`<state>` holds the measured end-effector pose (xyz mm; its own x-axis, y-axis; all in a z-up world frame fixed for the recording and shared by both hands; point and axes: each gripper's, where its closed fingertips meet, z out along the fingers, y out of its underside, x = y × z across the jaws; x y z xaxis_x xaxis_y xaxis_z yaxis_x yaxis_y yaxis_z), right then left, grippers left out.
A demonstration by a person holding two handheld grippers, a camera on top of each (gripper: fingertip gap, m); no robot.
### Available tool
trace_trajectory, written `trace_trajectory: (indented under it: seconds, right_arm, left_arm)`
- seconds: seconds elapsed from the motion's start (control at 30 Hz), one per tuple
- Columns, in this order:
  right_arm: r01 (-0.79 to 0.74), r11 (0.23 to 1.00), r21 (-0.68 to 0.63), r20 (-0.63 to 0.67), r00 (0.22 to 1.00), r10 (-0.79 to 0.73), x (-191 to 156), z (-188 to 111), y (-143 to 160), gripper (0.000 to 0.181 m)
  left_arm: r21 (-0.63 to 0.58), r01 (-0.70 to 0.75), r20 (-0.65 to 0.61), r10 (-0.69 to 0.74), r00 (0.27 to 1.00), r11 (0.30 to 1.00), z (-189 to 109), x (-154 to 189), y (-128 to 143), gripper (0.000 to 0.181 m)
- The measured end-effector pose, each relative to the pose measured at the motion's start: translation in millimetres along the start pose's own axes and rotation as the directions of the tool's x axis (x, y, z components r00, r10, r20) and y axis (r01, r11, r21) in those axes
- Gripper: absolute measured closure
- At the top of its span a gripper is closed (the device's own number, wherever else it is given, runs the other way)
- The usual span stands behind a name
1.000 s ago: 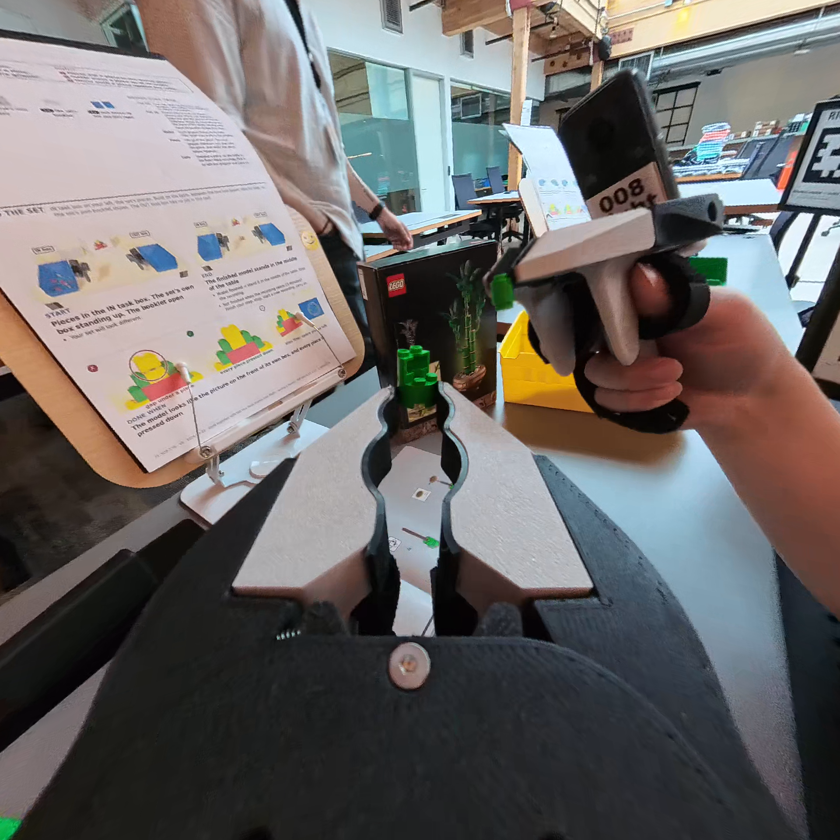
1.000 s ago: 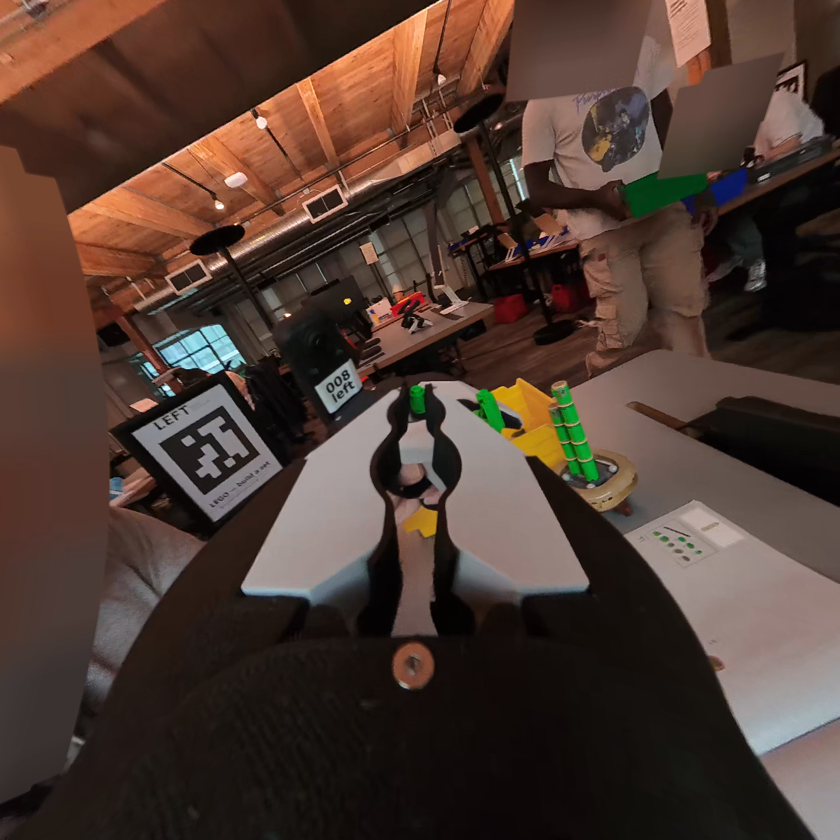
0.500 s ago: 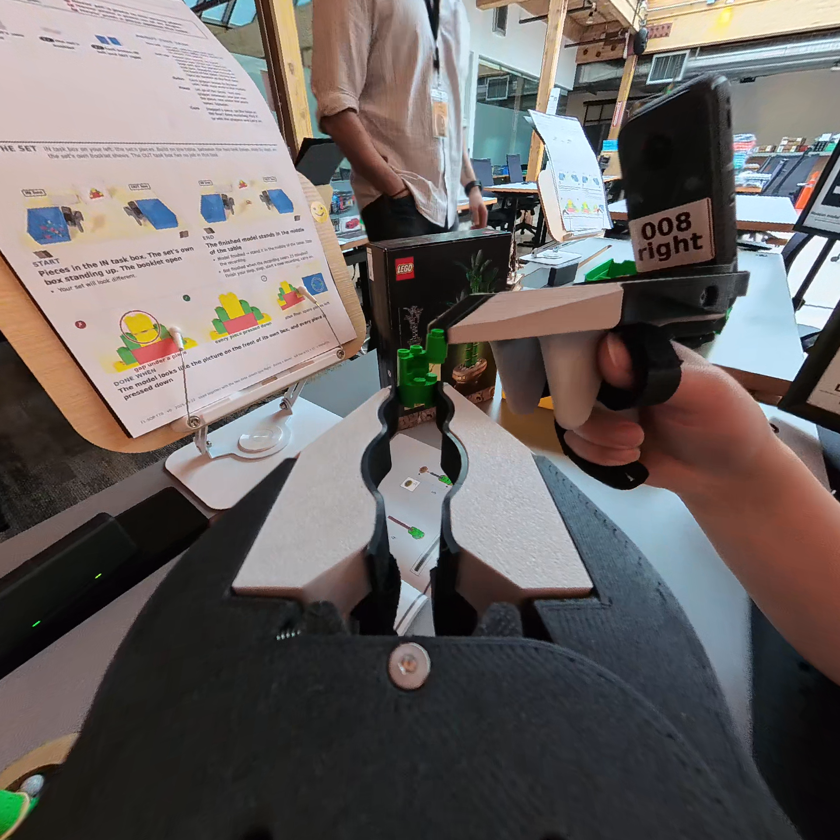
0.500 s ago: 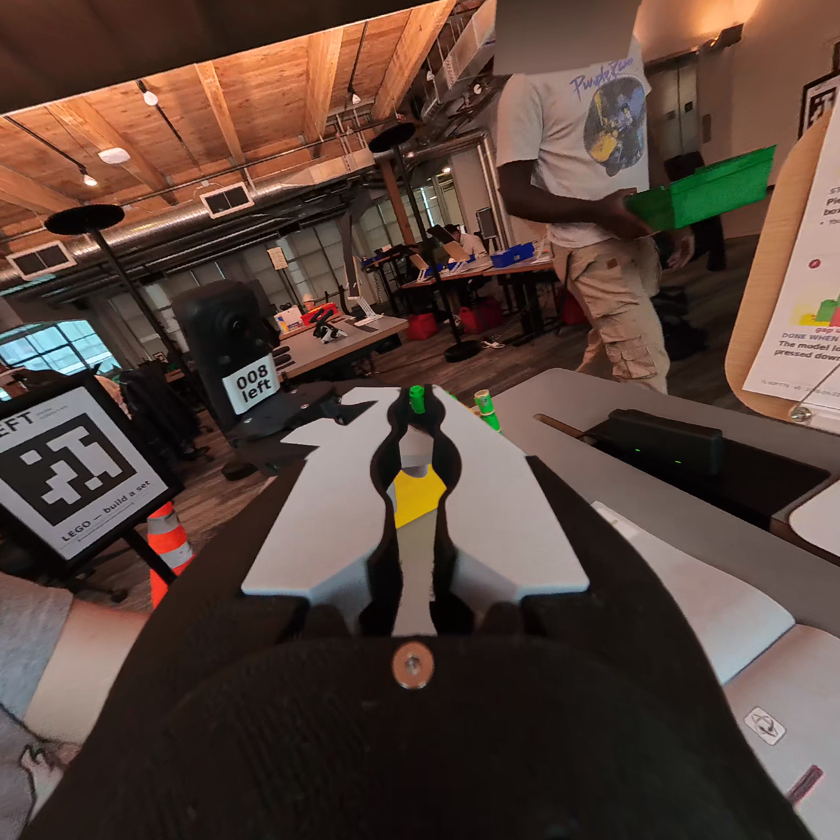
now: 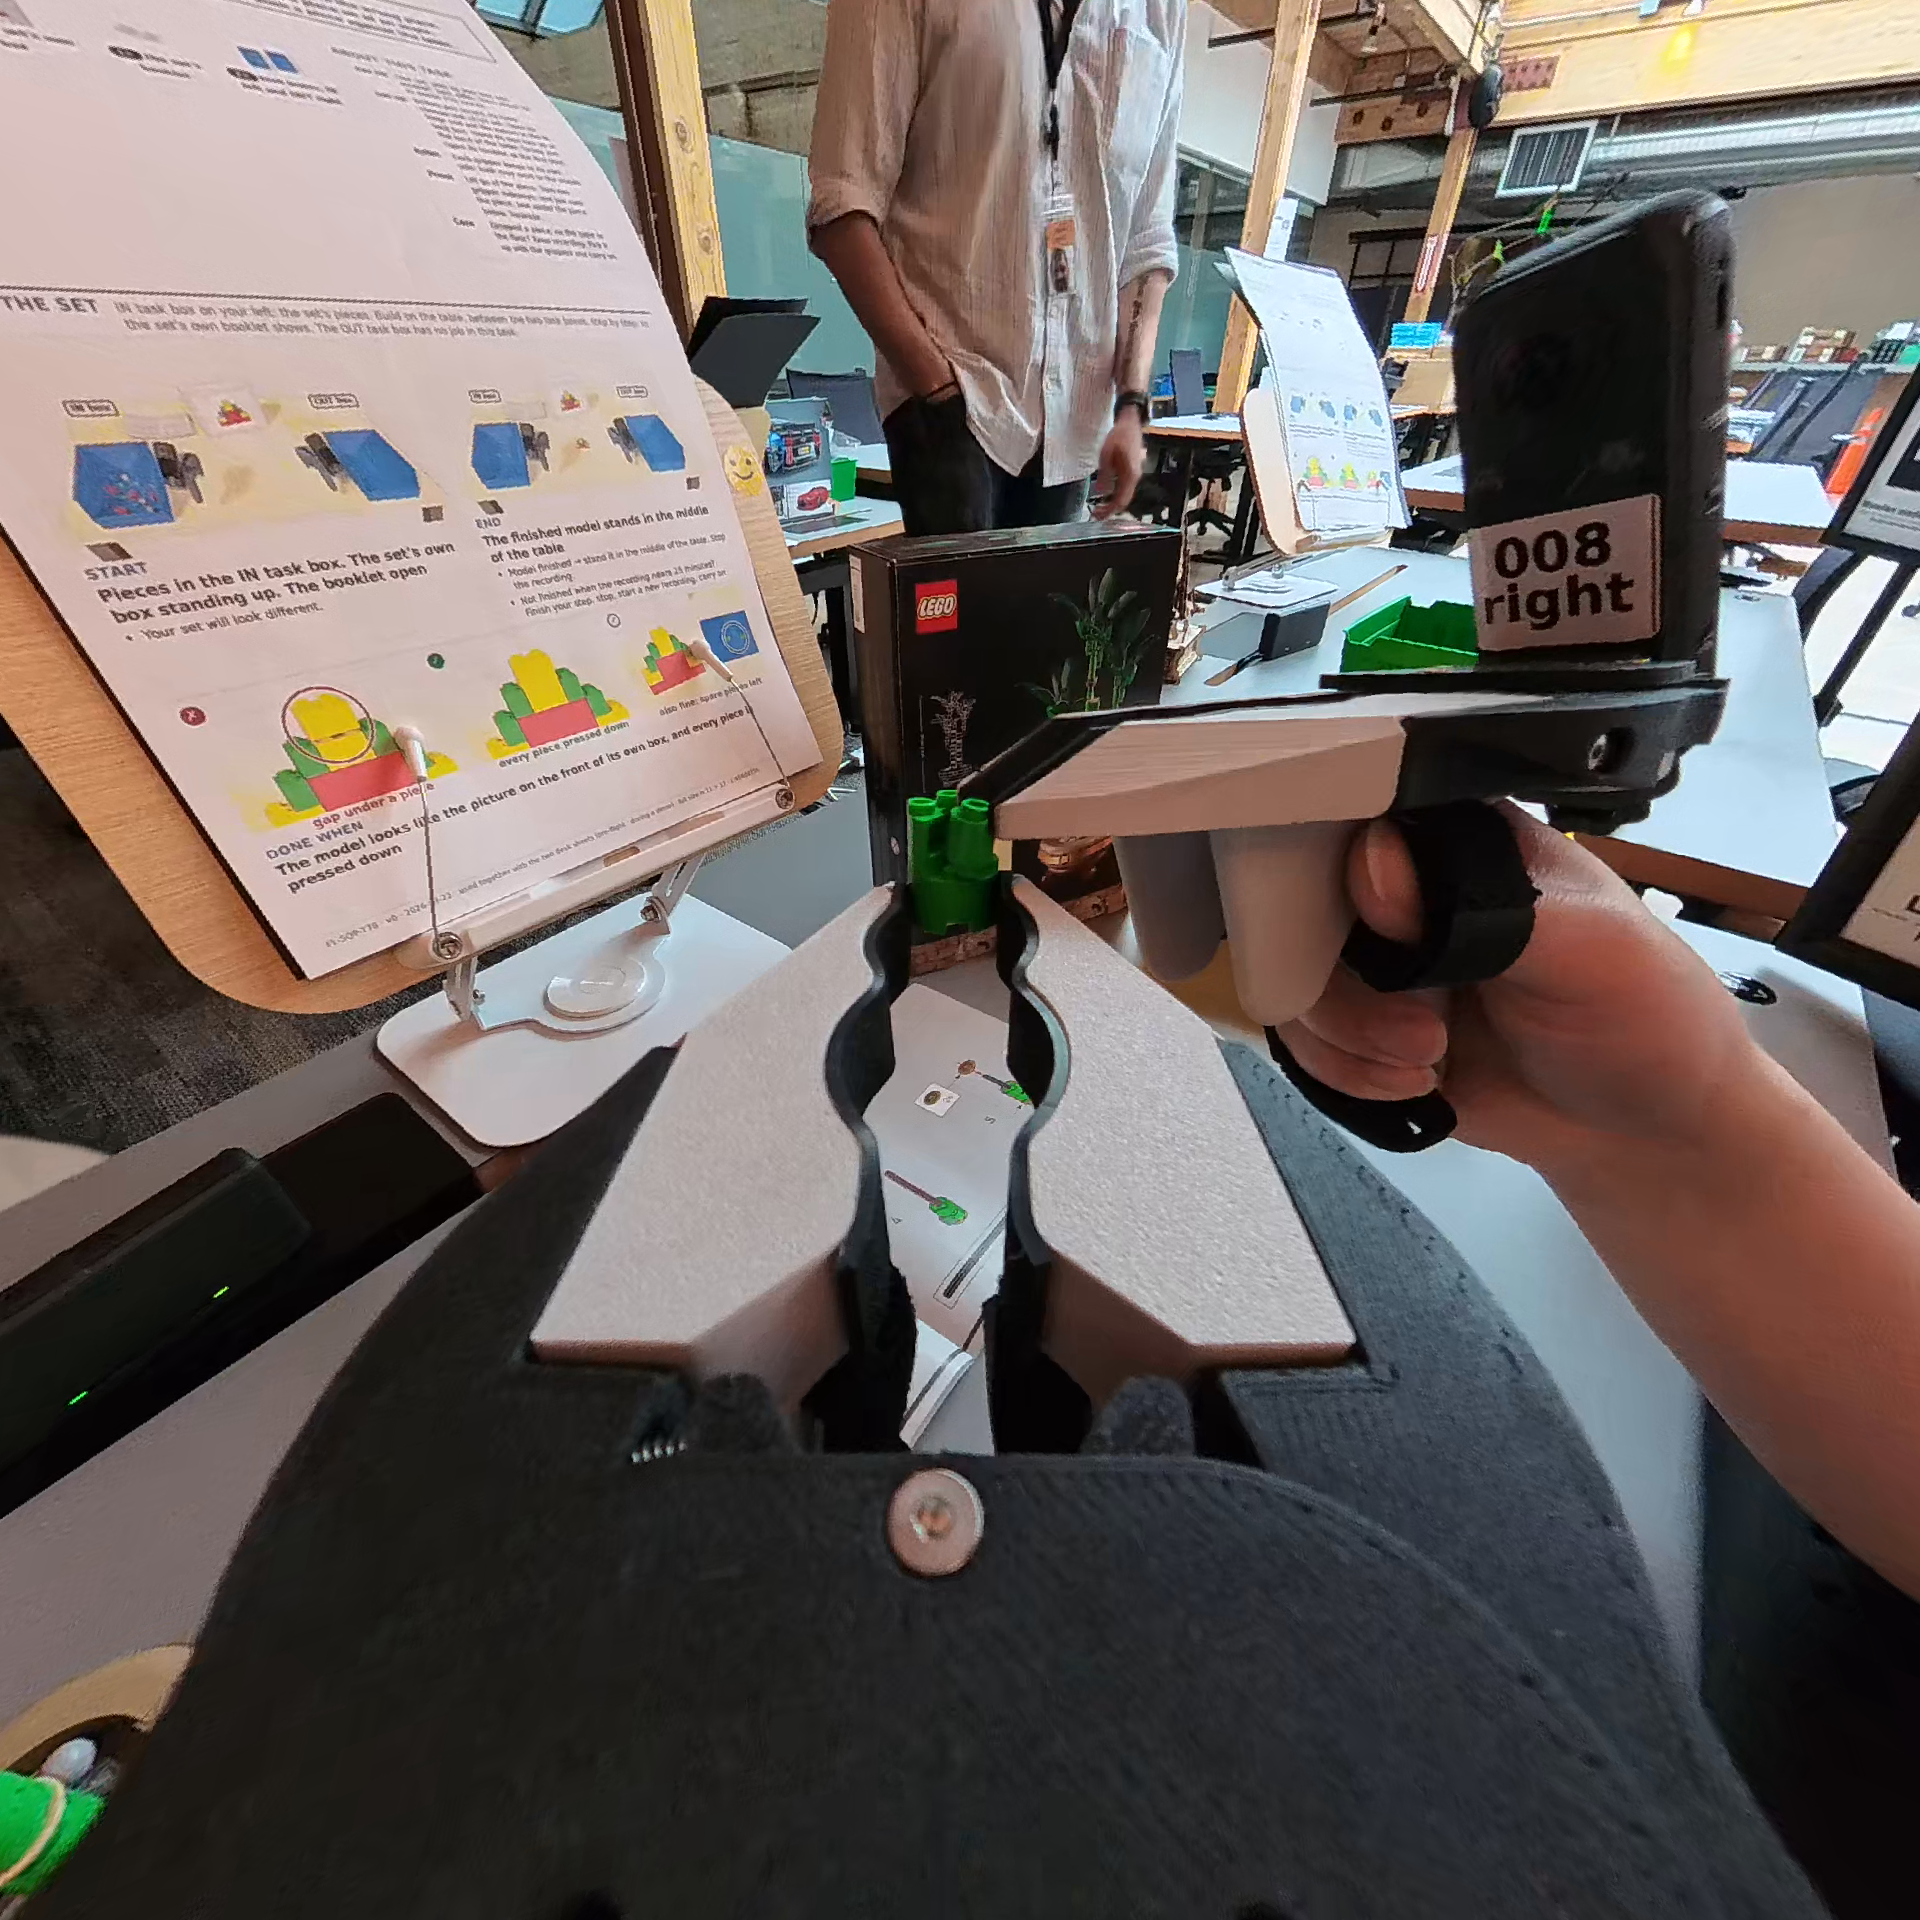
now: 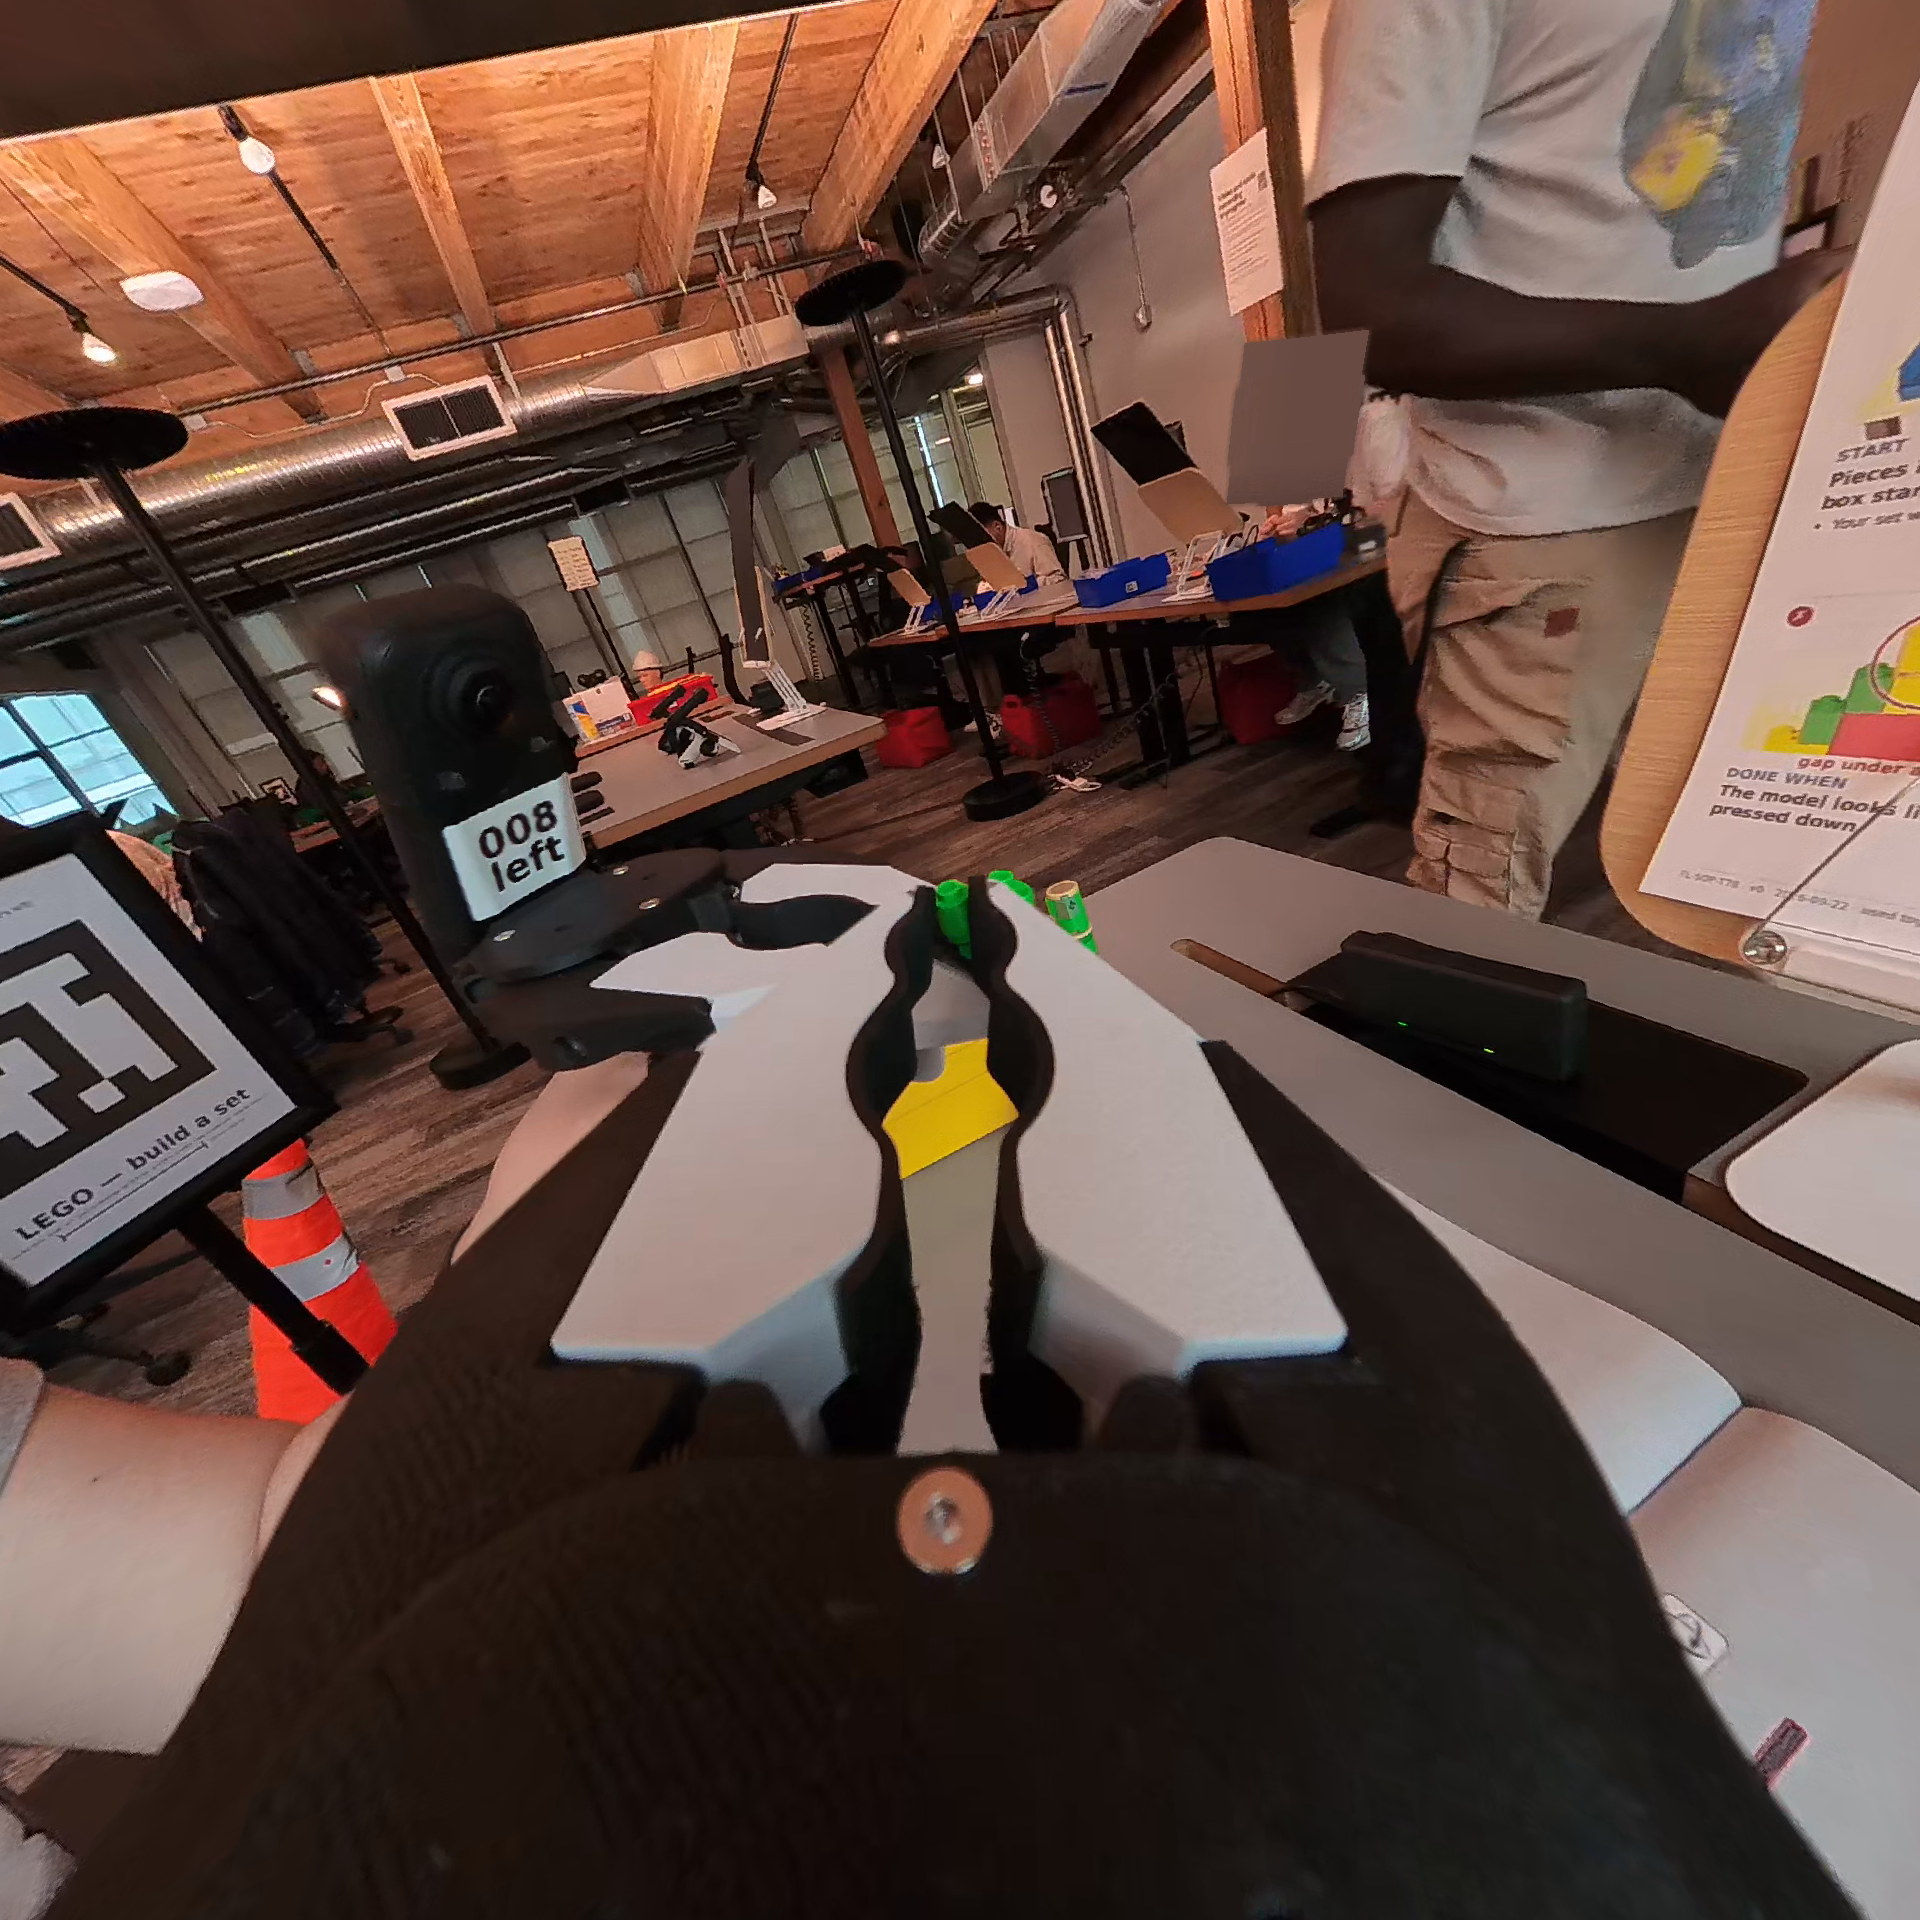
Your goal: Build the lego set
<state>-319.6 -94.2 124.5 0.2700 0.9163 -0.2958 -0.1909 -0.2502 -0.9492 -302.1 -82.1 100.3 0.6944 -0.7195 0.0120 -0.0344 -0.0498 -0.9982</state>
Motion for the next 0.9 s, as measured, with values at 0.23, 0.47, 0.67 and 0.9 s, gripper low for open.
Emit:
trace_trajectory:
  seconds: [0.23,0.47,0.67,0.9]
  right_arm:
    - [0.045,0.999,-0.01,-0.031,0.999,-0.045,2,2,2,0.176]
    - [0.059,0.998,-0.013,-0.045,0.997,-0.059,5,2,3,0.176]
    - [0.092,0.996,-0.02,-0.069,0.993,-0.093,8,1,4,0.176]
    - [0.086,0.996,-0.025,-0.081,0.993,-0.087,9,1,4,0.176]
  left_arm:
    - [-0.013,0.006,0.006,-0.006,1.0,1.0,1,-2,2,0.167]
    - [-0.028,-0.009,0.031,0.01,0.999,1.0,2,-4,4,0.167]
    - [-0.049,-0.083,0.095,0.088,0.992,0.995,2,-7,5,0.167]
    - [-0.092,-0.222,0.187,0.236,0.954,0.971,3,-10,5,0.167]
